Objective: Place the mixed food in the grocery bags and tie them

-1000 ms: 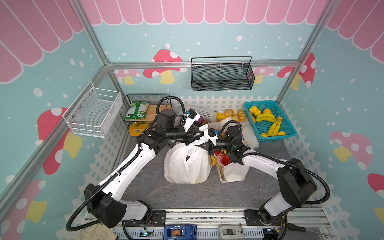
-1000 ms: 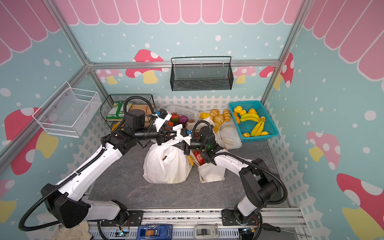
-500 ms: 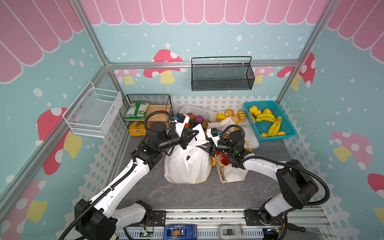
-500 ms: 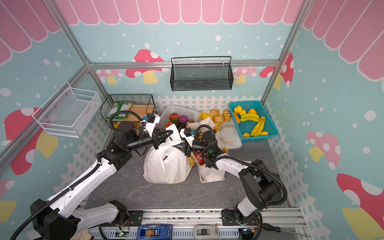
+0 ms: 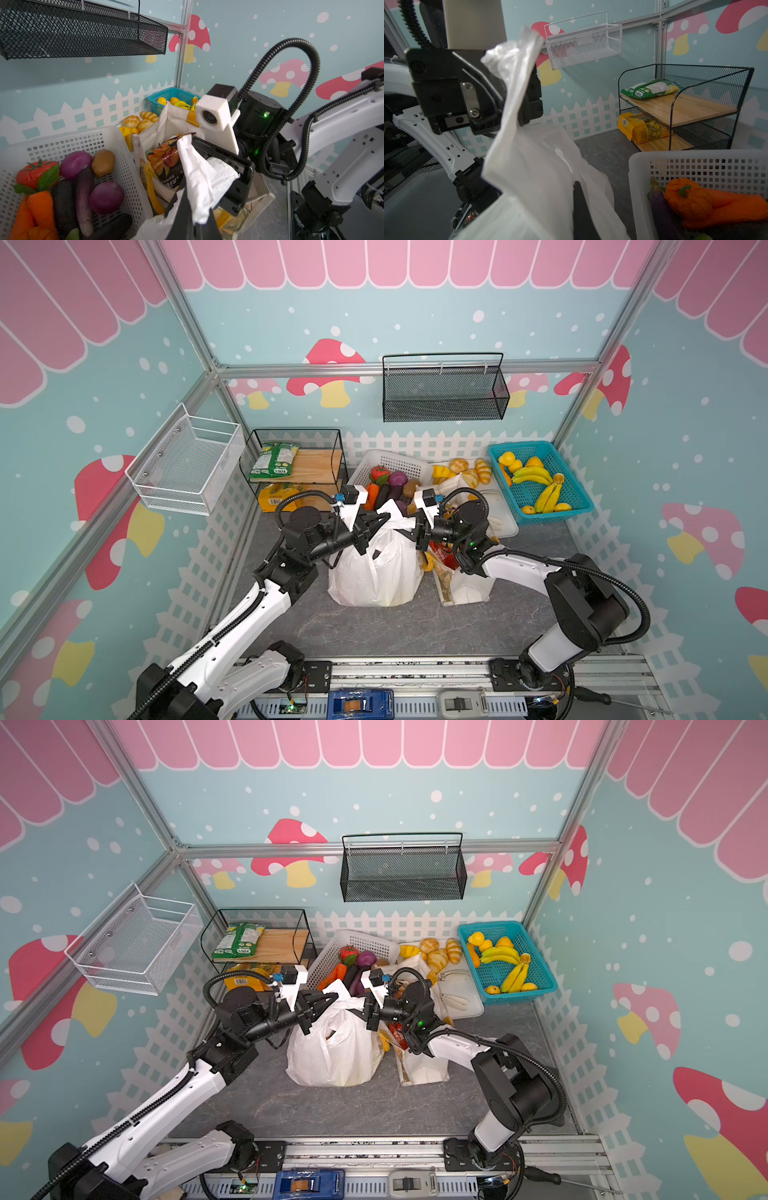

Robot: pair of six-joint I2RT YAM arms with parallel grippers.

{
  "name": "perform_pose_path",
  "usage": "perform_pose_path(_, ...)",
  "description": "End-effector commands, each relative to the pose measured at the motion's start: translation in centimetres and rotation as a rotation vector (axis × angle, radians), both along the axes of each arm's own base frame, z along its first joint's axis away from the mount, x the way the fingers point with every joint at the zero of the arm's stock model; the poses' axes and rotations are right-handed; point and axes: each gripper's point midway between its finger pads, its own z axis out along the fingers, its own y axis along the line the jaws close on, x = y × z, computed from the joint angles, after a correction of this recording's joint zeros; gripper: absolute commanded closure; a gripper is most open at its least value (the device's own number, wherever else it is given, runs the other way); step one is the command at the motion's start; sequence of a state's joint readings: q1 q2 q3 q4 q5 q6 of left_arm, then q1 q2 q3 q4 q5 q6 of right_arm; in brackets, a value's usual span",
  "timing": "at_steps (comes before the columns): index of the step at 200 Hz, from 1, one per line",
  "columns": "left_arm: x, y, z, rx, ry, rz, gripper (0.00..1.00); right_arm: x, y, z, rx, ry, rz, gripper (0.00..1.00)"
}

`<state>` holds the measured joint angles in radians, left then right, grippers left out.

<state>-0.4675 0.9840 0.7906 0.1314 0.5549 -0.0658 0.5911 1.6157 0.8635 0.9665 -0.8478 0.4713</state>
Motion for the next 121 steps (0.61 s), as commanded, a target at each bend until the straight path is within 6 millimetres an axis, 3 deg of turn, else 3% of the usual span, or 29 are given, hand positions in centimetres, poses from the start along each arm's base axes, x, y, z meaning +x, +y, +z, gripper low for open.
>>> perform_pose_path(1, -1.1, 0.4, 0.2, 0.088, -0.155, 0.007, 1.00, 1.0, 0.1, -0.3, 0.006, 0.061, -0.012, 0.99)
perform_pose_path(51, -3.9, 0.4, -4.1, 0.380, -0.234, -0.107, 0.99, 1.3, 0.4, -0.6, -0.025, 0.072, -0.001, 1.00)
perform_pose_path(121, -5.3, 1.3, -8.6, 0.676, -0.407, -0.261, 0.99, 1.3, 0.8, -0.8, -0.077, 0.058, 0.060, 0.98)
